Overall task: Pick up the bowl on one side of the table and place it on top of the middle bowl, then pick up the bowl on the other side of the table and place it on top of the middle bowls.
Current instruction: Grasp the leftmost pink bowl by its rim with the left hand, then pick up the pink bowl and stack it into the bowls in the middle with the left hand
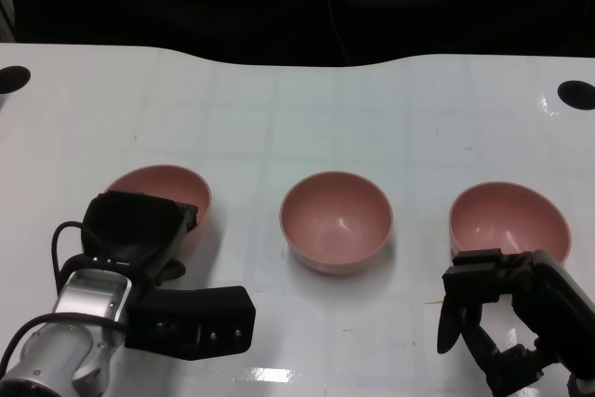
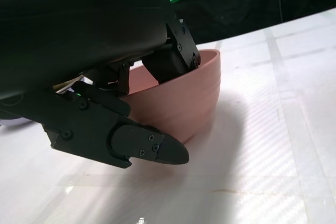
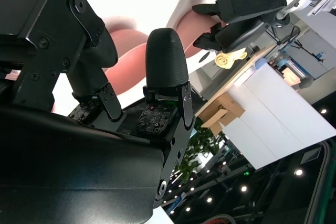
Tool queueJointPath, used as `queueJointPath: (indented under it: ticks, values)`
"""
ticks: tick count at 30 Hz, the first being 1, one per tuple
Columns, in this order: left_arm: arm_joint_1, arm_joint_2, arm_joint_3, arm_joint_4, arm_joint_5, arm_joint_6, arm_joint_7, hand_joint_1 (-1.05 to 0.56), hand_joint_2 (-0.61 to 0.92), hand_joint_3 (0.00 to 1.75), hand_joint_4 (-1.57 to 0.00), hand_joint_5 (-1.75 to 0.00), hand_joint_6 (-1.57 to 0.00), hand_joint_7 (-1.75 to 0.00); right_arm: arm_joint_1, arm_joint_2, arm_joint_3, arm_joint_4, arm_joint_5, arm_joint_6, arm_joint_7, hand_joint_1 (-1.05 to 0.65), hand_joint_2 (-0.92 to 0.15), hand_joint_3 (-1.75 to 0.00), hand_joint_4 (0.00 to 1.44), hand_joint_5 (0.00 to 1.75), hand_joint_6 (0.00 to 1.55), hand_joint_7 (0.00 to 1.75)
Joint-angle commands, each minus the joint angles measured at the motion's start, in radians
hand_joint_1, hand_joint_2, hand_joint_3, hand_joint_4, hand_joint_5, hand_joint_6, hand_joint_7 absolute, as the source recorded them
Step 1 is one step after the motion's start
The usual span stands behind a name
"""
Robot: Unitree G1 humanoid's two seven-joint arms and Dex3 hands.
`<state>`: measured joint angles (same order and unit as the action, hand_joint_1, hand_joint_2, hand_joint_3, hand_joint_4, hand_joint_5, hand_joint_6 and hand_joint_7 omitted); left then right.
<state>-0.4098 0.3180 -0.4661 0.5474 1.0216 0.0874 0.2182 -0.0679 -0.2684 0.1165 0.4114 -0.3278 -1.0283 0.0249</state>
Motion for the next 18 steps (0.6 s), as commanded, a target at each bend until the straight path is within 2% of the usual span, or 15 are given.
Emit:
queueJointPath:
  ticks: [1,2,4,5,9,11,12,13,14,15,17,18]
  values:
    - [0.006,0.033,-0.004,-0.043,-0.004,-0.016,0.058,-0.30,0.92,0.08,-0.80,-1.75,-0.83,-0.99,0.004,-0.005,-0.006,-0.008,0.006,0.005,-0.008,0.20,-0.06,-1.70,0.97,1.75,0.96,1.29]
    - [0.008,0.040,-0.002,-0.071,-0.002,-0.021,0.067,-0.30,0.92,0.08,-0.80,-1.75,-0.83,-1.00,0.003,-0.005,-0.006,-0.006,0.007,0.003,-0.008,0.20,-0.06,-1.70,0.97,1.75,0.96,1.29]
    - [0.014,0.052,-0.001,-0.128,0.000,-0.021,0.058,-0.29,0.92,0.21,-0.78,-1.75,-0.77,-1.17,0.001,-0.005,-0.006,-0.001,0.003,-0.002,-0.011,0.21,-0.06,-1.70,0.96,1.75,0.96,1.29]
    - [0.017,0.057,0.001,-0.157,-0.002,-0.022,0.053,-0.28,0.92,0.25,-0.78,-1.75,-0.76,-1.19,0.000,-0.005,-0.007,0.000,-0.001,-0.004,-0.014,0.21,-0.06,-1.70,0.96,1.75,0.96,1.29]
    - [0.021,0.071,0.007,-0.229,-0.015,-0.072,0.100,-0.24,0.88,0.27,-0.80,-1.75,-0.84,-1.12,-0.001,-0.004,-0.006,0.005,-0.002,-0.006,-0.018,0.21,-0.06,-1.70,0.97,1.75,0.96,1.29]
    - [0.012,0.077,0.004,-0.234,-0.012,-0.103,0.128,-0.24,0.84,0.18,-0.81,-1.75,-0.84,-1.15,-0.002,-0.005,-0.004,0.006,-0.001,-0.008,-0.017,0.22,-0.07,-1.69,0.96,1.75,0.96,1.29]
    - [0.005,0.079,0.004,-0.228,-0.016,-0.134,0.158,-0.23,0.84,0.14,-0.82,-1.75,-0.83,-1.20,-0.002,-0.004,-0.003,0.006,-0.001,-0.008,-0.017,0.22,-0.07,-1.69,0.96,1.75,0.96,1.29]
    - [-0.001,0.079,0.008,-0.224,-0.029,-0.169,0.181,-0.22,0.85,0.11,-0.83,-1.75,-0.73,-1.47,-0.002,-0.004,-0.003,0.005,-0.001,-0.007,-0.017,0.22,-0.07,-1.69,0.96,1.74,0.96,1.28]
    - [-0.007,0.079,0.012,-0.222,-0.048,-0.208,0.193,-0.22,0.87,0.11,-0.83,-1.75,-0.70,-1.57,-0.002,-0.004,-0.003,0.004,-0.001,-0.005,-0.016,0.22,-0.07,-1.70,0.96,1.74,0.96,1.28]
    - [-0.013,0.077,0.016,-0.222,-0.071,-0.243,0.194,-0.23,0.88,0.10,-0.84,-1.75,-0.71,-1.52,-0.001,-0.005,-0.003,0.002,-0.002,-0.003,-0.016,0.21,-0.07,-1.70,0.96,1.74,0.96,1.28]
    - [-0.022,0.073,0.026,-0.219,-0.119,-0.304,0.182,-0.21,0.89,0.11,-0.85,-1.75,-0.80,-1.30,0.000,-0.005,-0.002,-0.001,-0.001,0.001,-0.014,0.21,-0.07,-1.69,0.96,1.74,0.96,1.28]
    - [-0.024,0.072,0.029,-0.216,-0.131,-0.320,0.179,-0.21,0.89,0.11,-0.85,-1.75,-0.81,-1.27,0.000,-0.005,-0.002,-0.001,-0.001,0.002,-0.014,0.21,-0.07,-1.69,0.96,1.74,0.96,1.28]
